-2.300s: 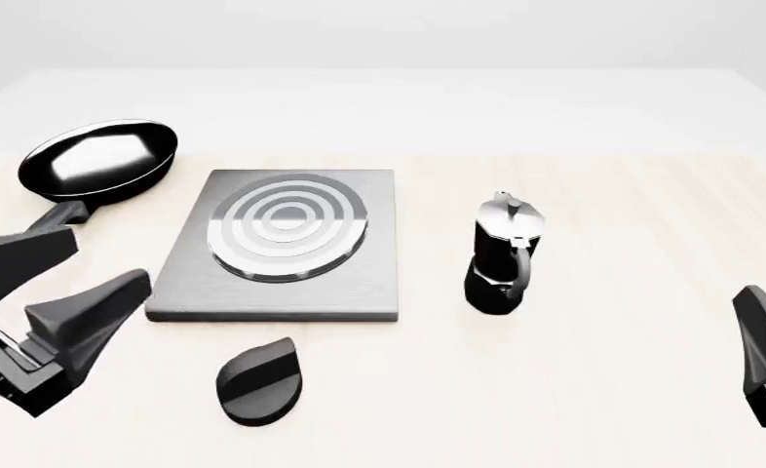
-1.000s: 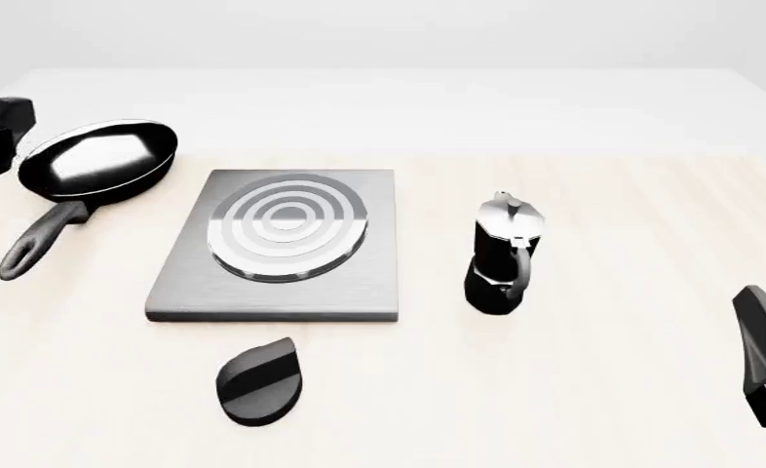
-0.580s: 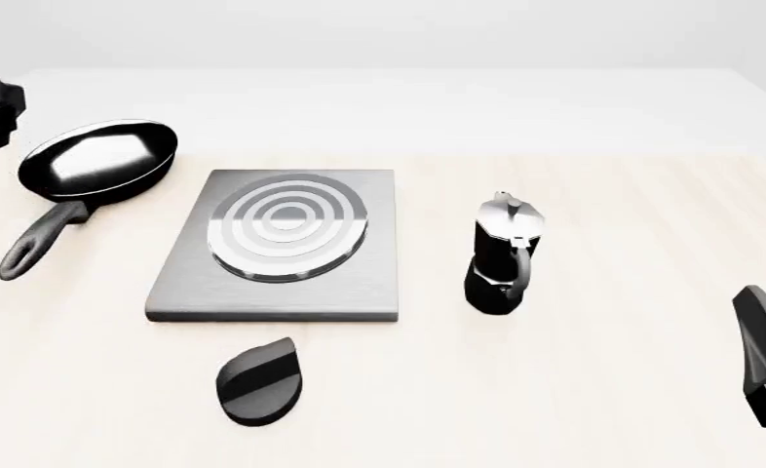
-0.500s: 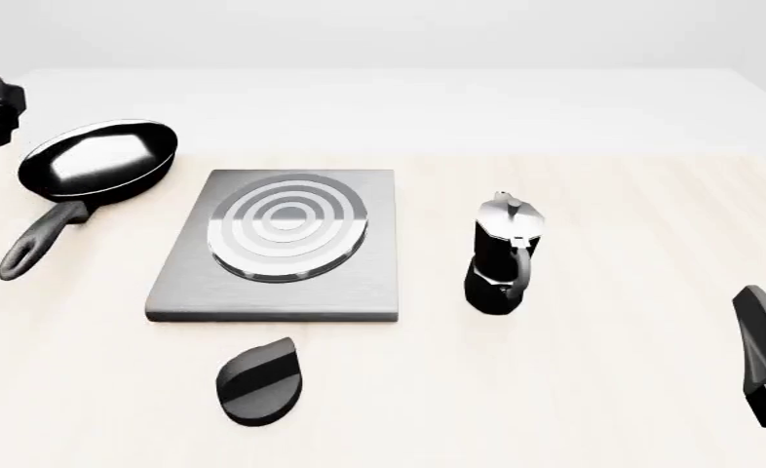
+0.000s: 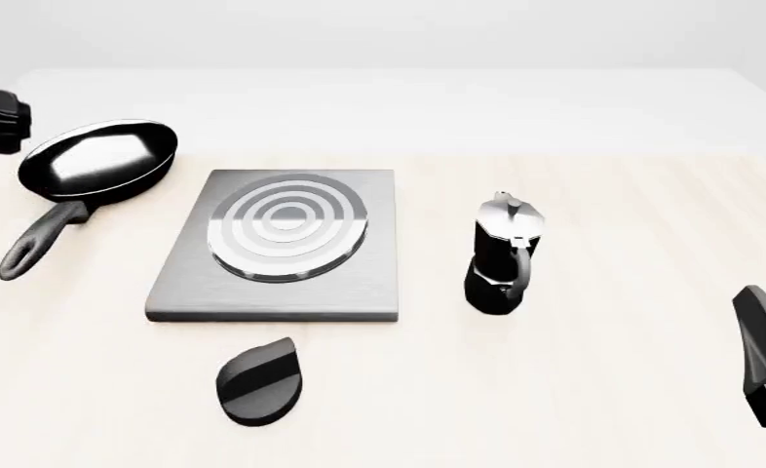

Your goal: Turn on the stove and put the frying pan on it.

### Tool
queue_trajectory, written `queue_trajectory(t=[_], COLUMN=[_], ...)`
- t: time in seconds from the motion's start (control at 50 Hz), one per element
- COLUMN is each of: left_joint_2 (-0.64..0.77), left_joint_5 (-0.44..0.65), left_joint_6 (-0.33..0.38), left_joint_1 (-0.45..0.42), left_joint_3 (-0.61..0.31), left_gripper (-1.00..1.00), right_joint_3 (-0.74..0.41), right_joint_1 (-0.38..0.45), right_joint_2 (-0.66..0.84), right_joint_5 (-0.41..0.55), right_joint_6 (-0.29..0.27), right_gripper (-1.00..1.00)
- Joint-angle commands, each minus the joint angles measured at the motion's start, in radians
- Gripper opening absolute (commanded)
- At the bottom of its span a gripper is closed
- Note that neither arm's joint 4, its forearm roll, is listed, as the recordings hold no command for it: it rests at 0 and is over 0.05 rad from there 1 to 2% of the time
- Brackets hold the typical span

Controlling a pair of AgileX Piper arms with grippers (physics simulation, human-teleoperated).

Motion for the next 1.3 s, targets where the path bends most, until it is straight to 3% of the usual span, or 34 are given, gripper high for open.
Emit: queue_trajectory(t=[0.02,0.76,1.3], left_joint_2=[0.069,0.339,0.452], left_joint_5=[-0.029,-0.138,-0.201], left_joint_6=[0.02,0.047,0.063], left_joint_1=[0.022,0.068,0.084], left_joint_3=[-0.018,-0.089,-0.099], left_gripper=[1.0,1.0,1.0], right_joint_3=[0.0,0.0,0.0], right_joint_1=[0.0,0.0,0.0], right_joint_2=[0.0,0.0,0.0], right_joint_5=[0.0,0.0,0.0], right_joint_6=[0.0,0.0,0.0], right_gripper=[1.0,1.0,1.0])
